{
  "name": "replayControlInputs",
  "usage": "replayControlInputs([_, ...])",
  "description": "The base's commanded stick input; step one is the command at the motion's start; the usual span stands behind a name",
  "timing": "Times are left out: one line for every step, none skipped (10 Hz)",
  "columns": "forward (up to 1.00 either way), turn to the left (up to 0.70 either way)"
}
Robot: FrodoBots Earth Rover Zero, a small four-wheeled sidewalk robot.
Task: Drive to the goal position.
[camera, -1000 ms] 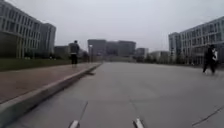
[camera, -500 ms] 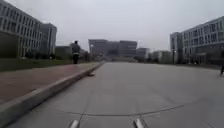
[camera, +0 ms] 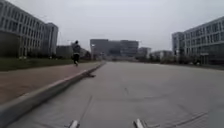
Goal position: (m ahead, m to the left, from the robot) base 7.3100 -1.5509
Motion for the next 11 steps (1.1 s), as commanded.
replayControlInputs([0.7,-0.1])
replayControlInputs([0.7,-0.23])
replayControlInputs([0.7,-0.35])
replayControlInputs([0.7,-0.35])
replayControlInputs([0.7,-0.35])
replayControlInputs([0.7,-0.21])
replayControlInputs([0.7,-0.08])
replayControlInputs([0.7,-0.04])
replayControlInputs([0.7,-0.04])
replayControlInputs([0.7,-0.04])
replayControlInputs([0.7,-0.04])
